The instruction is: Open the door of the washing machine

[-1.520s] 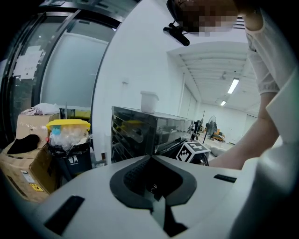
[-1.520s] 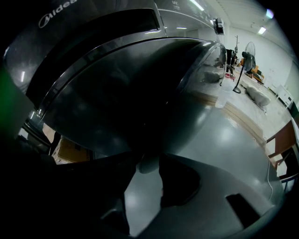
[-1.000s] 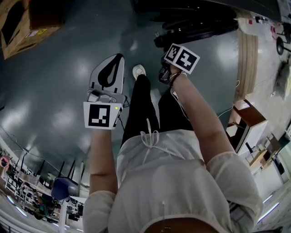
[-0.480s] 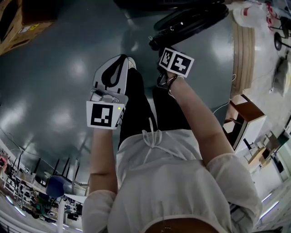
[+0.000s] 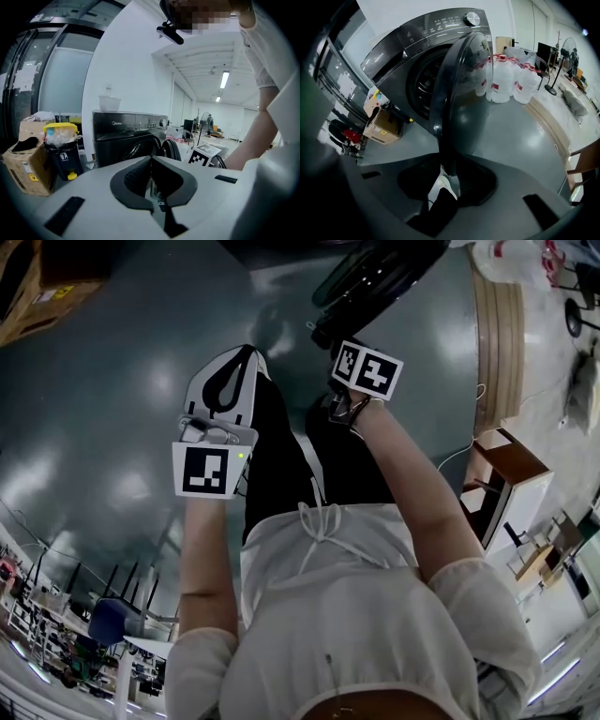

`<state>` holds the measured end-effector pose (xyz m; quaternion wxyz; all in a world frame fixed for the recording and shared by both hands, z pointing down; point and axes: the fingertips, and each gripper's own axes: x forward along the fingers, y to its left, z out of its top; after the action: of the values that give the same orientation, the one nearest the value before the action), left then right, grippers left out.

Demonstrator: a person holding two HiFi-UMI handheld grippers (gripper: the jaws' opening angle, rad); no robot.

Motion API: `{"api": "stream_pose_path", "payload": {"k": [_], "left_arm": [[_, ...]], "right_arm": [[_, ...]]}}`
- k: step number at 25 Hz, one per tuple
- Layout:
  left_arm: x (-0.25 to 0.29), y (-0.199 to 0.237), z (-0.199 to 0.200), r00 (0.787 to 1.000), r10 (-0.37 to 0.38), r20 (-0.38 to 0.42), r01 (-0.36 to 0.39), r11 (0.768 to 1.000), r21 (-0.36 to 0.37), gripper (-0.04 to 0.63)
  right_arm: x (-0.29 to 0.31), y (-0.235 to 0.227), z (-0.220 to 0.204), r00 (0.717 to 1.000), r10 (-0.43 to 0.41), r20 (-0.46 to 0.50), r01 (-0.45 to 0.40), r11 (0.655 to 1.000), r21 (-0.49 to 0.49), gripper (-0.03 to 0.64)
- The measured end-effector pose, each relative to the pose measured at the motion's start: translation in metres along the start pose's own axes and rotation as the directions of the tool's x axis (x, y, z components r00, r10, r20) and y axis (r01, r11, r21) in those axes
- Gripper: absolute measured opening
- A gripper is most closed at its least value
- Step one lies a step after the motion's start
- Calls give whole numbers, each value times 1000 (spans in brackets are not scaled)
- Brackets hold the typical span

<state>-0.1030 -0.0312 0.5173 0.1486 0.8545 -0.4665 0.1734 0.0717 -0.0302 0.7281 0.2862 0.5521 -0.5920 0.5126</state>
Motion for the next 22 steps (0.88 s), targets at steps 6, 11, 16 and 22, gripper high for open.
{"api": "stream_pose_path", "payload": {"k": [6,11,16,22], "left_arm": [[4,-59,-8,1000,-13,5,13,1000,5,21],[14,-112,-13,998,-65,-14,65,998,5,21],[33,-157,-12,993,-115,-32,115,993,18,21],[60,-203,-4,982,-184,-36,186,981,50,21]], "right_arm": [[-18,-54,-15,1000,4,10,-4,1000,-27,97],[-35,-97,-21,998,49,28,-50,997,54,95],[-53,-148,-23,999,32,36,-35,998,60,92],[-73,-211,-17,998,-24,64,20,997,70,87]]}}
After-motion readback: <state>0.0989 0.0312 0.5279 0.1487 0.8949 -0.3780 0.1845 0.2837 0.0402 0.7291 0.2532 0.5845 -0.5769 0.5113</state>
